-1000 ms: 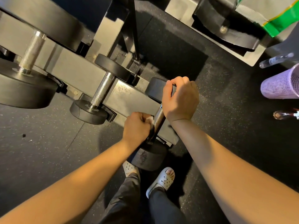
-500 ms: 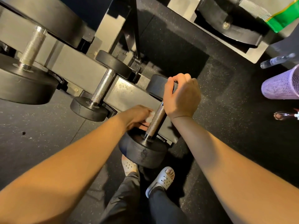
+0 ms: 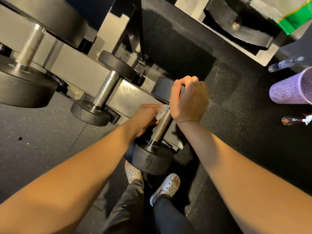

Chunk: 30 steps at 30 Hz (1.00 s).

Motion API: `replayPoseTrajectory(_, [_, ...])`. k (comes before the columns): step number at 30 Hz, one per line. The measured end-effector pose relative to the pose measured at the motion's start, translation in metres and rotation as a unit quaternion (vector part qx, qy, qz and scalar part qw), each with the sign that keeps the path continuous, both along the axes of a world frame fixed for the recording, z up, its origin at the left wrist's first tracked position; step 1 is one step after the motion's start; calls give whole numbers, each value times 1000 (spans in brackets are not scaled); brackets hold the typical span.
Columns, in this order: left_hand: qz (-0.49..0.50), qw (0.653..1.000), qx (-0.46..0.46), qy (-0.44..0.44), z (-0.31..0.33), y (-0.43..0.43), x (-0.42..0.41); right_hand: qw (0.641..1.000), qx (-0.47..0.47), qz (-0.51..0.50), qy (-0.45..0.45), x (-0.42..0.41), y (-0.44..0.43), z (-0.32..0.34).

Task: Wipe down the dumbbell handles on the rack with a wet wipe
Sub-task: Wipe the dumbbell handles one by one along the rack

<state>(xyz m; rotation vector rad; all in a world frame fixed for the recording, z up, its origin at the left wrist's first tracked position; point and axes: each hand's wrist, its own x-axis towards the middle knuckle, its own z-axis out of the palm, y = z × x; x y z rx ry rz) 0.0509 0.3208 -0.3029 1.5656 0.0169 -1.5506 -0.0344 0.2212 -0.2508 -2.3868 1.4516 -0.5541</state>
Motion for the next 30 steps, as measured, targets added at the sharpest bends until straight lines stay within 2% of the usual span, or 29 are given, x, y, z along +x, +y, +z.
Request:
replayPoseTrajectory(2, [-37,998,-14,-51,-5,10,7,1000,3,-1,1,0,0,1])
replayPoseTrajectory(5, [-180,973,-41,-139,-5,23,16,1000,4,-3,4,0,0,1])
replayPoseTrajectory(8, [-367,898,-10,-242,-4,40,20,1000,6,-3,15,0,-1,0])
replayPoseTrajectory(10, [-422,860,0,-287,-2,47,17,1000,7,-3,18,0,-1,-1])
replayPoseTrajectory(11, [-421,855,7,-303,-1,48,16,1000,6,-3,17,0,-1,-1])
replayPoseTrajectory(12, [-385,874,22,-297,-1,49,14,1000,5,-2,16,0,-1,-1])
replayPoseTrajectory(14, [-199,959,58,-193,2,44,11,1000,2,-1,11,0,-1,-1])
replayPoseTrajectory(15, [-80,987,61,-128,6,38,10,1000,1,-1,10,0,-1,-1])
replayPoseTrajectory(16, [23,995,51,-78,10,29,10,1000,1,-1,10,0,-1,-1])
replayPoseTrajectory(18, [119,992,14,-42,16,12,8,1000,0,2,9,0,-1,0])
replayPoseTrajectory(20, [99,993,-17,-67,19,1,-1,1000,-2,7,5,-1,0,0])
replayPoseTrajectory(22, [25,985,-49,-164,17,2,-14,1000,-4,8,3,-1,0,0])
replayPoseTrajectory(24, [-43,954,-72,-288,16,8,-24,1000,-7,12,3,-1,0,1])
replayPoseTrajectory(26, [-109,922,-69,-366,17,12,-28,1000,-6,19,-2,-1,0,1])
replayPoseTrajectory(28, [-145,912,-57,-378,20,14,-30,1000,-5,20,-6,-1,0,1])
replayPoseTrajectory(30, [-77,948,-48,-305,22,11,-28,1000,-4,20,-4,-1,-1,0])
